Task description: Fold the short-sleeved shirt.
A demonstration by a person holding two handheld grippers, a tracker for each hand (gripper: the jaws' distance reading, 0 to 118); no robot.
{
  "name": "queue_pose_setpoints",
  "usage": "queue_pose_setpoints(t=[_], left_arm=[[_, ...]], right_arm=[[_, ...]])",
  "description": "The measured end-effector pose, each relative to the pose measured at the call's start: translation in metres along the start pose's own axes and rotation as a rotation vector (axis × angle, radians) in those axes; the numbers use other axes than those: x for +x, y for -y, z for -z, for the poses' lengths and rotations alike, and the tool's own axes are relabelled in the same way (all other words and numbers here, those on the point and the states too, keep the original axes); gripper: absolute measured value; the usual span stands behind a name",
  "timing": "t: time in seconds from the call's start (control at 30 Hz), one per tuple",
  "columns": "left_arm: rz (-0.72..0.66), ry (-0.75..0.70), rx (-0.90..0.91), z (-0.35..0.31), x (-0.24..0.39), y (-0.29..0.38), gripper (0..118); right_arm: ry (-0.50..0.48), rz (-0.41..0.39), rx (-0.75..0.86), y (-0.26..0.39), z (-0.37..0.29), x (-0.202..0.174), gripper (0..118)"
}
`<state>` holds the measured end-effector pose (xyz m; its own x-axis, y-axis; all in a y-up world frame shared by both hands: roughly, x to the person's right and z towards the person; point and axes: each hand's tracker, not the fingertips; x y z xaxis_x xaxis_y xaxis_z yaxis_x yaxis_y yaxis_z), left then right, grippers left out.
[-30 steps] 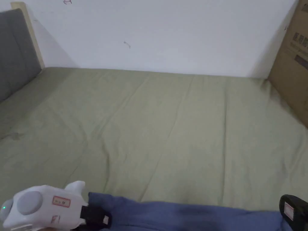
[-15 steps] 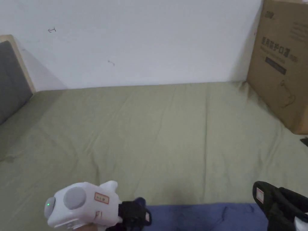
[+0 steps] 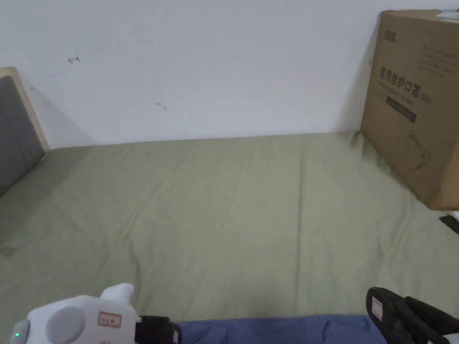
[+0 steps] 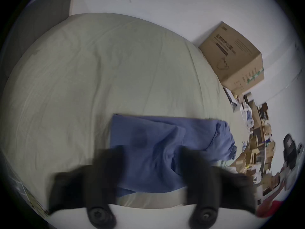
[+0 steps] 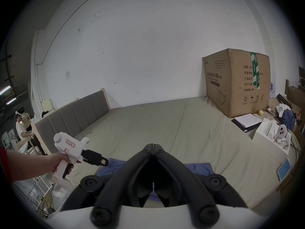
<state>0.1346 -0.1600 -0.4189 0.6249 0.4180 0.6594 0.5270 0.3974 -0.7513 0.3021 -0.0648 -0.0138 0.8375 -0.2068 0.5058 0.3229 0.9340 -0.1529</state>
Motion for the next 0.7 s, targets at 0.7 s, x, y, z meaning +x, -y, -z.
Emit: queue_pose_setpoints(t=[0.7], left_arm=[[-0.043, 0.506, -0.132, 0.084, 0.06, 0.043, 4]], right_arm=[[-0.019, -0.02, -0.019, -0.004, 0.002, -0.011, 0]])
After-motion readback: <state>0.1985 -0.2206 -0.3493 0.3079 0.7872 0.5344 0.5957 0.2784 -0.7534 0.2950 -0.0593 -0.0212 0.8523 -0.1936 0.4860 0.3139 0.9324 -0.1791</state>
